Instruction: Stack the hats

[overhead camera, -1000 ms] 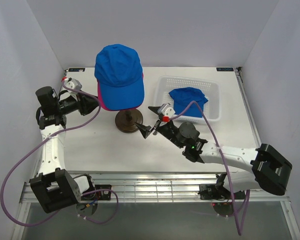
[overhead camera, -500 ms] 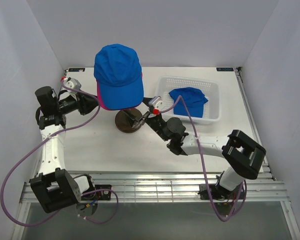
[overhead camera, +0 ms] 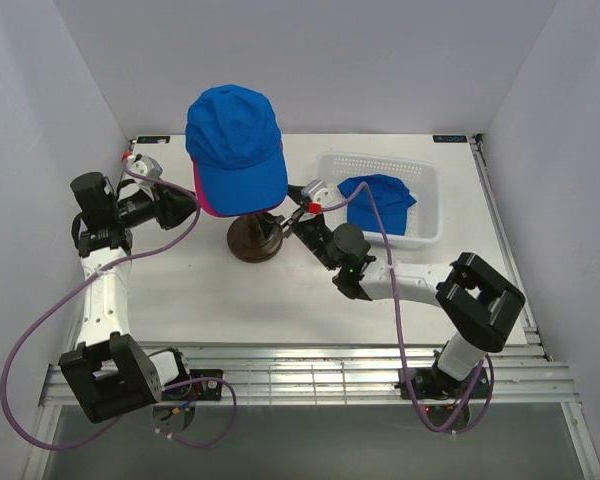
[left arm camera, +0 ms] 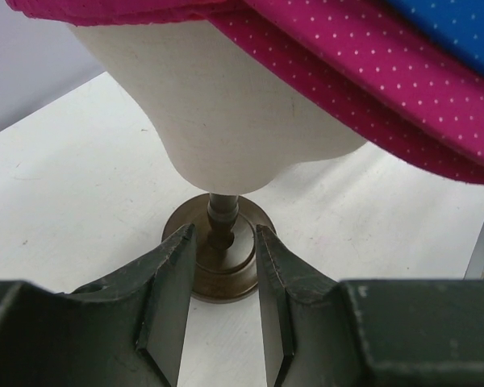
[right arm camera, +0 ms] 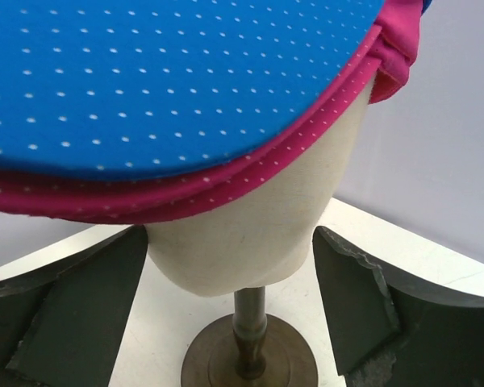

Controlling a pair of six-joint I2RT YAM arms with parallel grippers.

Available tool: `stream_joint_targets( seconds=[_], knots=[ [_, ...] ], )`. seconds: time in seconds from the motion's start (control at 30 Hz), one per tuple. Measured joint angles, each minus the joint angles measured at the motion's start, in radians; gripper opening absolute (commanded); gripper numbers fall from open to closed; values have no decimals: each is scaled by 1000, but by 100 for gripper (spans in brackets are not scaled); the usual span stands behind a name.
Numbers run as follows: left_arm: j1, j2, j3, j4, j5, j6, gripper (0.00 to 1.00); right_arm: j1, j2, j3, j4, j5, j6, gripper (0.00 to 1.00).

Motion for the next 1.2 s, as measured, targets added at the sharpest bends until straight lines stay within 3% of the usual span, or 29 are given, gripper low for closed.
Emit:
stream_joint_targets(
  seconds=[0.13,0.53,0.77,1.03,1.13,1.2],
  knots=[
    [3,1,0,0,0,-2,46,-39,2,16,-27,-57,16,82],
    [6,1,0,0,0,-2,46,-174,2,49,-98,-193,60,83],
    [6,6,1,26,-19,2,42,-307,-1,63,-196,-311,61,93],
    [6,143,124,179,-79,-15,58,-356,-179,39,-504,-460,-117,95],
    [6,227,230,243,-77,-31,55,-352,-304,63,-705,-523,-198,94],
    [10,275,303,279,-61,-62,43,-352,-354,140,-866,-564,-235,94]
  ],
)
